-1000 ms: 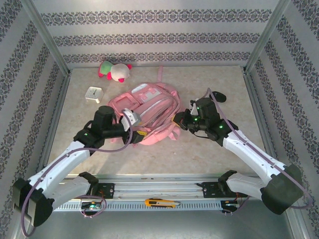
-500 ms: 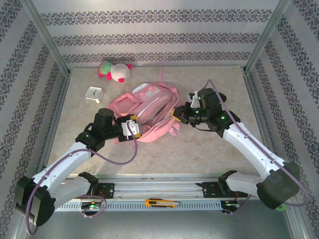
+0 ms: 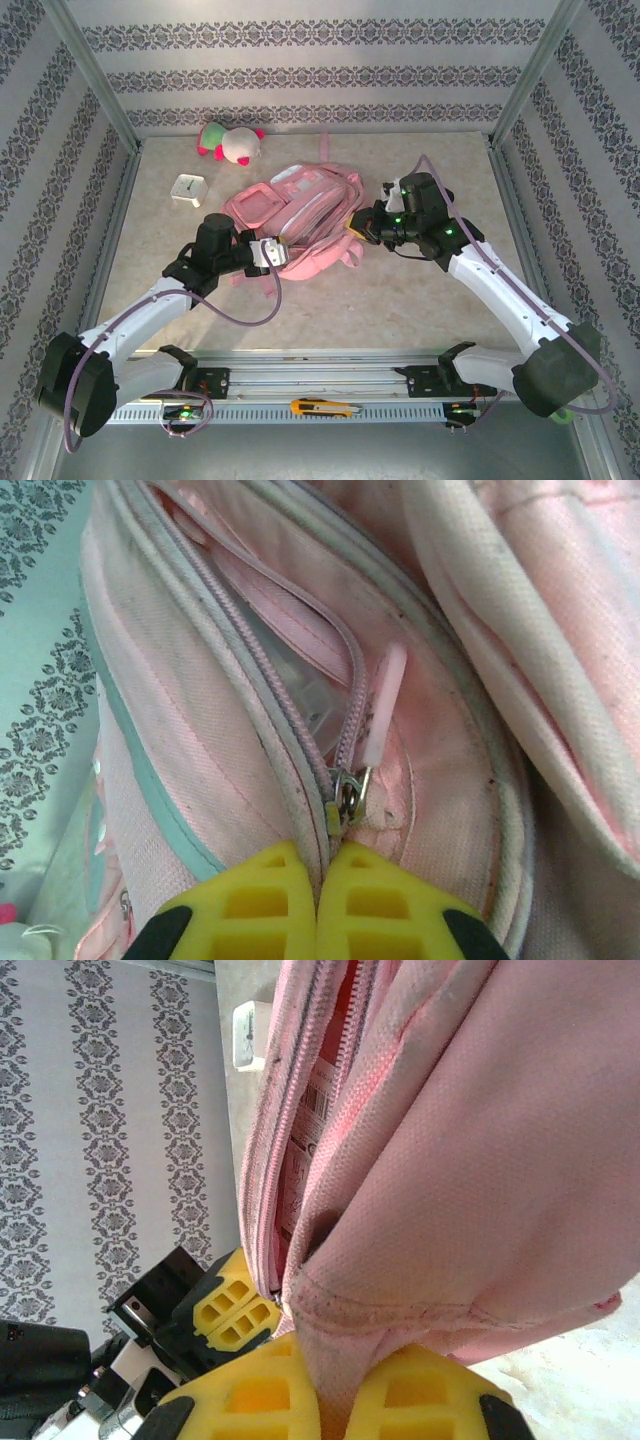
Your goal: Pack books, pencil case, and school supplies into a backpack
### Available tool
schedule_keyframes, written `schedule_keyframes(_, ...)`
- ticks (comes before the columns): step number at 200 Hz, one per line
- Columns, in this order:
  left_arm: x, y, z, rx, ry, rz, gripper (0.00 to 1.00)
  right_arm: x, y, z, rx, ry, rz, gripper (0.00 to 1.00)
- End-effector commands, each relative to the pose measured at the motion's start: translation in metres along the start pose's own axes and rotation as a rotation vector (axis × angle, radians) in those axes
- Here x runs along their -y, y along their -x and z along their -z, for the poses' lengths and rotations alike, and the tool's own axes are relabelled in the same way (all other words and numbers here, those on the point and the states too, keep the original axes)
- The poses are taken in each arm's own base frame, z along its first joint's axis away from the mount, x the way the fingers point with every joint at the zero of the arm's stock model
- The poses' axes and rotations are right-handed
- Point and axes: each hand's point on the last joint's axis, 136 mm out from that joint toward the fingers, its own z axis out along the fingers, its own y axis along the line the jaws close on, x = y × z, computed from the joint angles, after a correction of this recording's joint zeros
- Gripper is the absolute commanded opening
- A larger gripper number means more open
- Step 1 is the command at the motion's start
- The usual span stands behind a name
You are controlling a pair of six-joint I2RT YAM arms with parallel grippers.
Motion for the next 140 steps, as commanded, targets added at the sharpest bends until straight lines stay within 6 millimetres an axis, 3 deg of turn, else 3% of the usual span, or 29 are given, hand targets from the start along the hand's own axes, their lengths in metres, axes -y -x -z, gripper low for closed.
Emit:
schedule_keyframes(1,-0.005,0.004,0.008,0.009,0.023,0.021,0.00,-0.055,0.011,0.025,0.048,0.174,0.114,0.00)
schedule_keyframes(26,-0.003,0.017,0.014,0.069,0.010,0.124,0.00,-0.038,0.011,0.023,0.044,0.137,0.119,0.00)
schedule_keyframes(42,-0.001,0.025,0.014,0.113,-0.020,0.203,0.00,-0.012,0.011,0.025,0.061,0.055,0.115,0.16)
schedule_keyframes(61,0.003,0.032,0.011,0.156,-0.069,0.309,0.00,0.016,0.007,0.029,0.075,-0.046,0.175,0.41)
schedule_keyframes(81,0.006,0.036,0.007,0.175,-0.119,0.391,0.00,0.034,0.008,0.044,0.121,-0.158,0.322,0.45)
schedule_keyframes(101,0.007,0.037,0.005,0.178,-0.145,0.434,0.00,0.031,0.014,0.064,0.199,-0.231,0.511,0.45)
schedule_keyframes(116,0.005,0.036,0.004,0.177,-0.152,0.454,0.00,0.017,0.014,0.073,0.225,-0.247,0.660,0.44)
schedule_keyframes(130,0.005,0.035,0.003,0.176,-0.158,0.469,0.00,0.000,0.002,0.064,0.180,-0.213,0.800,0.42)
schedule_keyframes(140,0.006,0.035,0.001,0.175,-0.166,0.478,0.00,-0.011,-0.016,0.048,0.110,-0.167,0.905,0.42)
